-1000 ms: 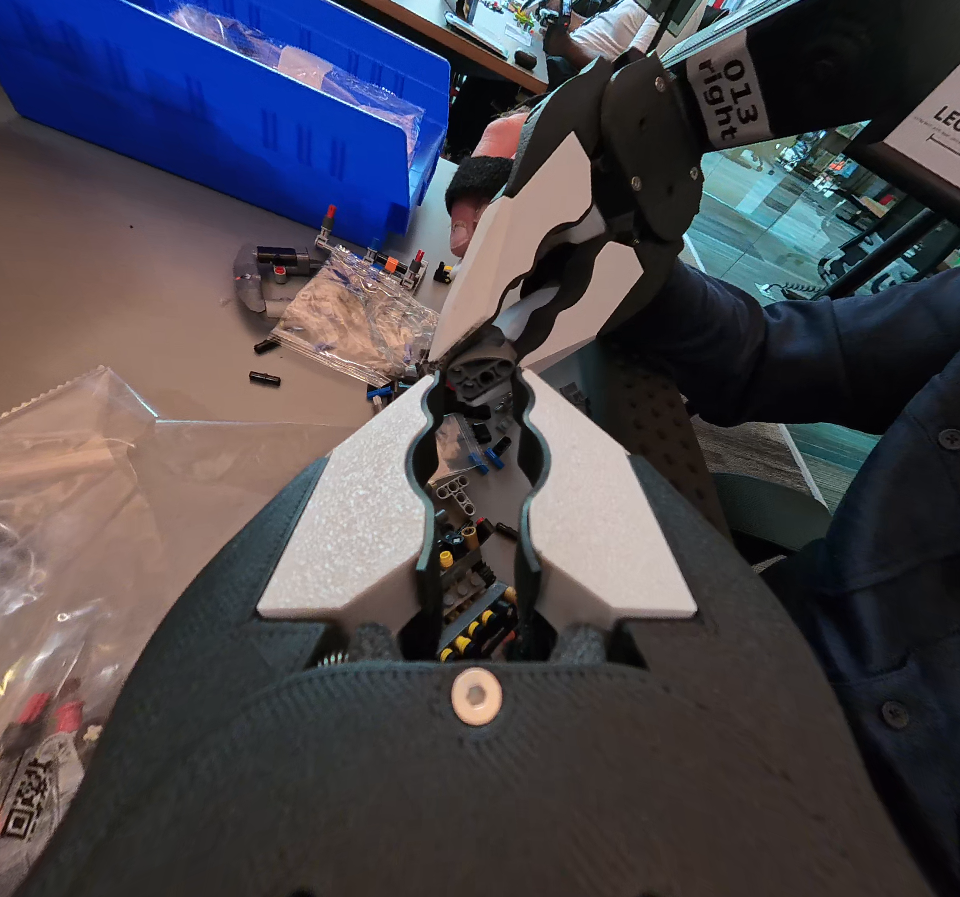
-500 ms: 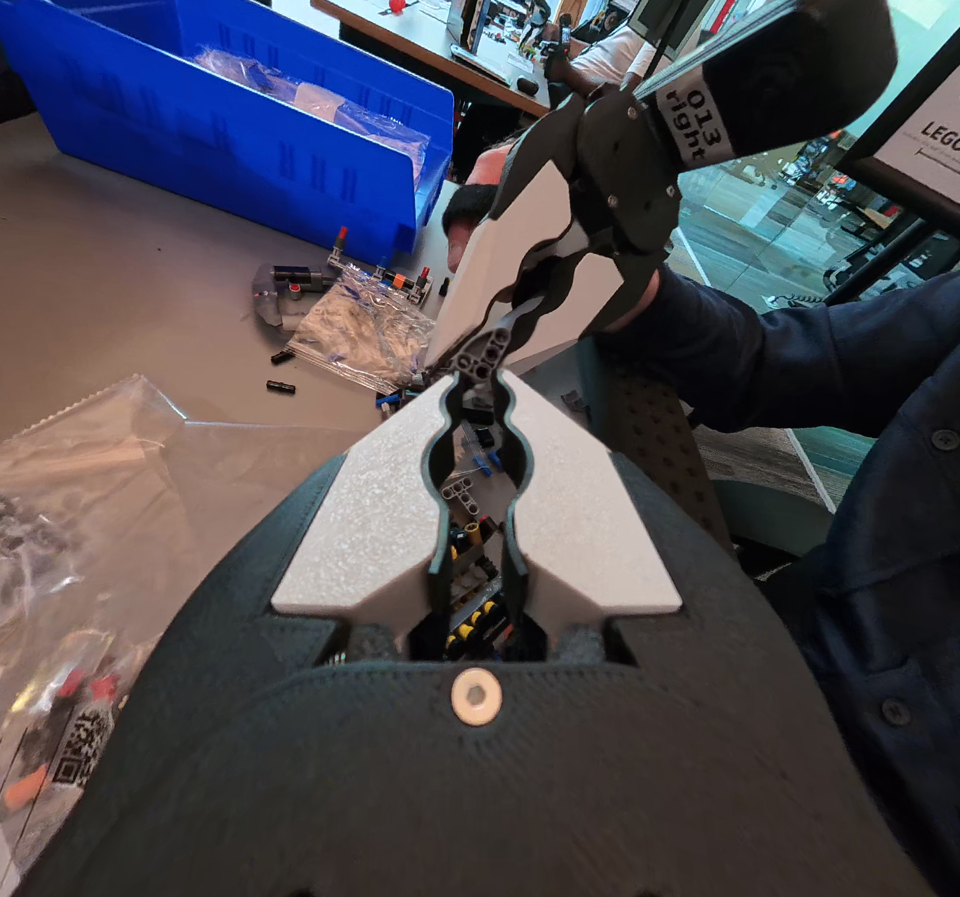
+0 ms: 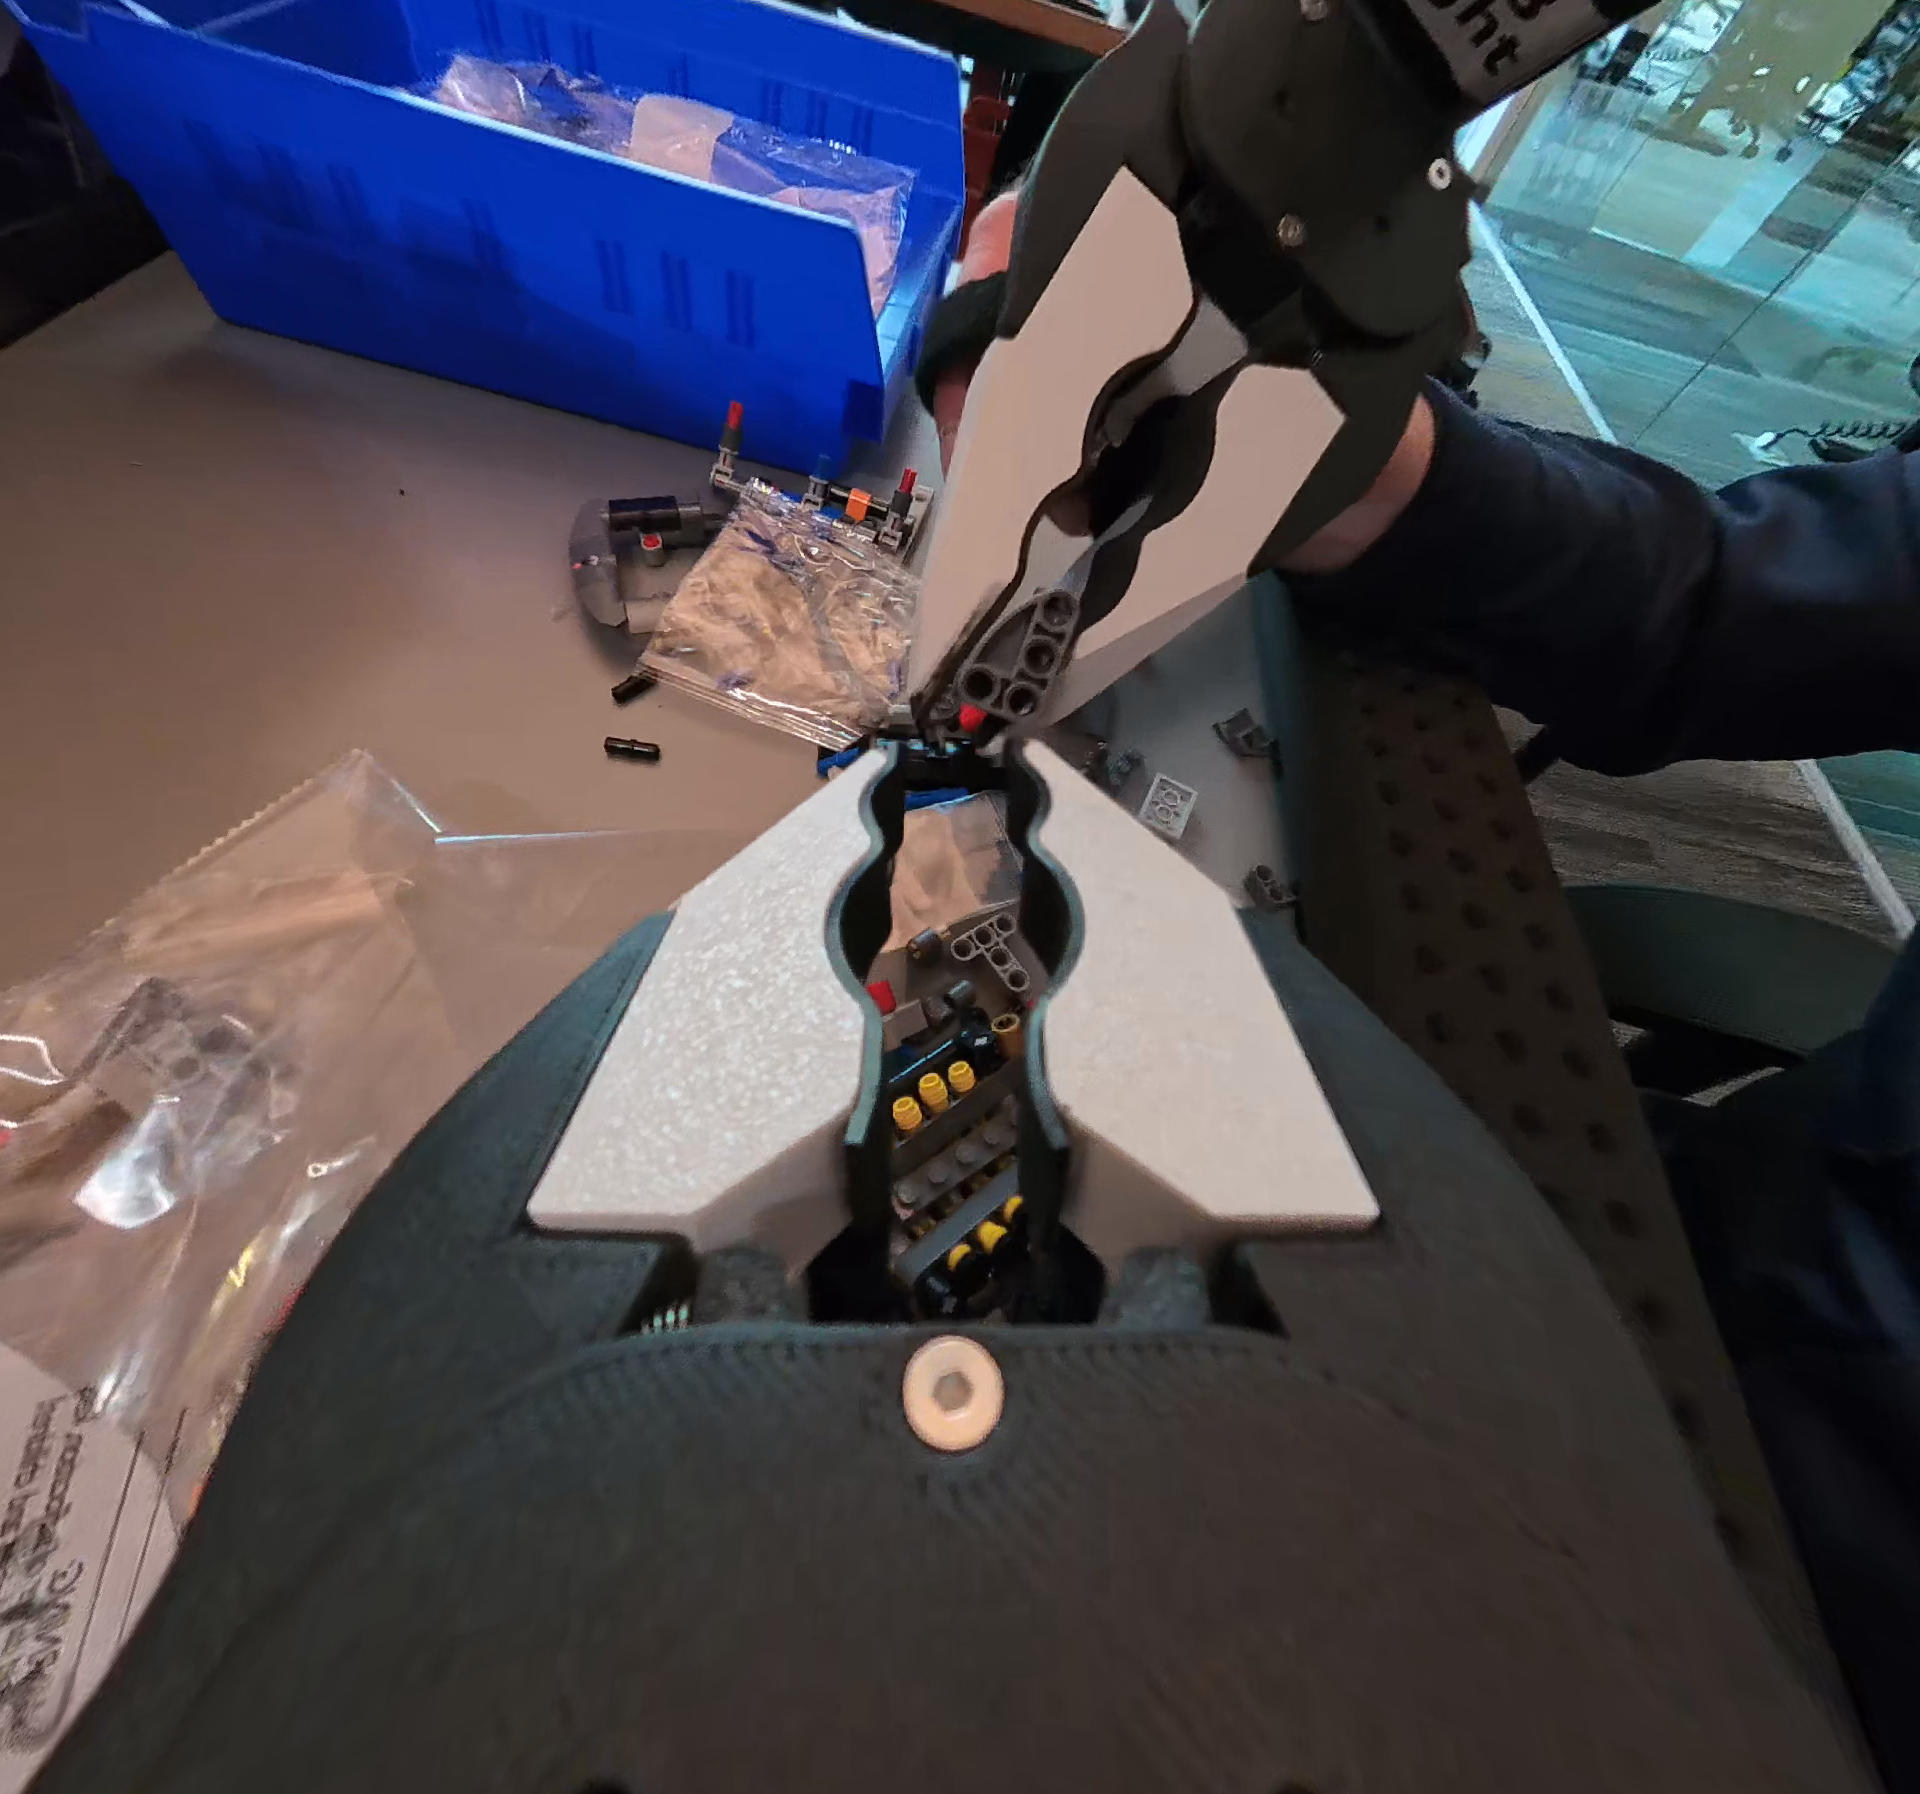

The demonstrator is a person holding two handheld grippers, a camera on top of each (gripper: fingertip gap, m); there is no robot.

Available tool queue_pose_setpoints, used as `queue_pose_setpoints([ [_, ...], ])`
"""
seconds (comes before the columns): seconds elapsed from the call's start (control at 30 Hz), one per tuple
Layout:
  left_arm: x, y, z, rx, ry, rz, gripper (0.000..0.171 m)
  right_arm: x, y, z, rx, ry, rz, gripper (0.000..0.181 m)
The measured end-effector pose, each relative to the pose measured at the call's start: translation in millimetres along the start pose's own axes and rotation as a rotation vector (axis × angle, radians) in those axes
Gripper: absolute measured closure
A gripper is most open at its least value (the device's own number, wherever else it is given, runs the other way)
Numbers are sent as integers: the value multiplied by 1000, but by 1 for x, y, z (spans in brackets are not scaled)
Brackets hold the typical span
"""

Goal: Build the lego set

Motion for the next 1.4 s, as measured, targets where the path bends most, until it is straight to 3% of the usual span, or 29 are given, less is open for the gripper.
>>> queue_pose_setpoints([
  [0.2,3,2,-1,-9,25,1,154,0,-2,1,20,-2,8,173],
  [0.43,1,3,-2,177,-74,237,143,-10,-6,6,94,-49,76,173],
  [0.53,1,9,1,153,-81,261,139,-11,-9,9,108,-67,65,173],
  [0.73,-3,12,8,162,-99,308,158,-11,-13,10,106,-75,33,173],
  [1.17,11,9,-6,9,63,63,158,-5,-6,2,120,-2,111,173],
  [1.4,13,9,-8,-1,74,60,159,-6,-4,-1,164,17,177,176],
])
Point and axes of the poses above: each gripper's, where its closed fingertips meet, z out along the fingers, x out of its top, y = z × x across the jaws, the point moved 2 cm from there along -z, back along the fingers, and after that the axes turned 6 degrees about -y, right-handed, at the moved point
